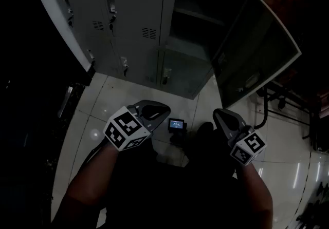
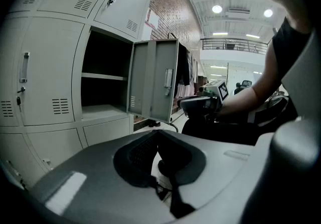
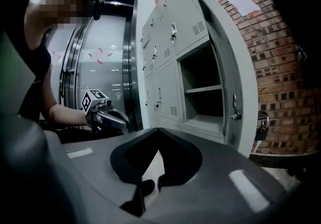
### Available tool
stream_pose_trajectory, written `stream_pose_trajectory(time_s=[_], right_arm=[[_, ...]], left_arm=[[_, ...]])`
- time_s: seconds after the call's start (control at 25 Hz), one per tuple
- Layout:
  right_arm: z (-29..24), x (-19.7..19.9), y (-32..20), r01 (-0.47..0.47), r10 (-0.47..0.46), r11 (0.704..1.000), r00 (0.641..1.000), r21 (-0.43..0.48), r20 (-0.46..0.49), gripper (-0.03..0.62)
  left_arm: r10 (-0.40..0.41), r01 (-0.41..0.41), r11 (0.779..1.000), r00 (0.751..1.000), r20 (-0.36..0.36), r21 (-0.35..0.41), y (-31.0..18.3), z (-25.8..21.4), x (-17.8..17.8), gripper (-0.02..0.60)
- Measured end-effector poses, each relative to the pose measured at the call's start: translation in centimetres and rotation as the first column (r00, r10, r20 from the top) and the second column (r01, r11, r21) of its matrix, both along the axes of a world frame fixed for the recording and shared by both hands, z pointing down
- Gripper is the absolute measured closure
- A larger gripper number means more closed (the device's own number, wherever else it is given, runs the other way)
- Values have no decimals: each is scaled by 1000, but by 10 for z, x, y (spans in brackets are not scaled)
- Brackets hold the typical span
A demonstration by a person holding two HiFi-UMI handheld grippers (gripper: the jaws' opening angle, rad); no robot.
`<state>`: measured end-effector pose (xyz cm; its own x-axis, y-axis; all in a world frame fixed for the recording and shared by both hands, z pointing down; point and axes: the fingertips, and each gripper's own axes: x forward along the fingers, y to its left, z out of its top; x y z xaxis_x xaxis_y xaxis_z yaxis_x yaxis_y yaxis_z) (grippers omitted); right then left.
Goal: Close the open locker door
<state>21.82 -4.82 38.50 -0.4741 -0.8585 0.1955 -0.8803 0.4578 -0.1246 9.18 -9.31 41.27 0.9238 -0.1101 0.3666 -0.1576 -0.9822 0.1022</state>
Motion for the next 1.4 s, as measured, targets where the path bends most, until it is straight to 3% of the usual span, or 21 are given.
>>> stream_pose_trajectory(time_s=[0.4,0.6,0.72,0.84,1.12,1.4], right_arm=[[-33,27,11,-112,110,991,994,76,28,588],[-37,76,18,-203,203,978,979,55,5,513],[-41,91,16,-230,229,973,972,26,48,436],[-48,114,7,-256,255,966,967,36,19,378],[-84,110,-28,-167,167,977,986,133,9,365],[-79,80,-39,-37,41,986,999,165,-24,445]], left_arm=[[-2,2,1000,1000,-13,-3,-3,-2,-1,569],[-2,2,1000,1000,-15,-7,-3,-1,0,569],[0,0,1000,1000,-9,-7,-3,1,-2,569],[-1,1,1000,1000,-9,-5,-3,0,-2,569],[-5,5,1000,1000,-11,-7,-3,0,0,569],[-4,4,1000,1000,-15,-11,-2,0,0,569]])
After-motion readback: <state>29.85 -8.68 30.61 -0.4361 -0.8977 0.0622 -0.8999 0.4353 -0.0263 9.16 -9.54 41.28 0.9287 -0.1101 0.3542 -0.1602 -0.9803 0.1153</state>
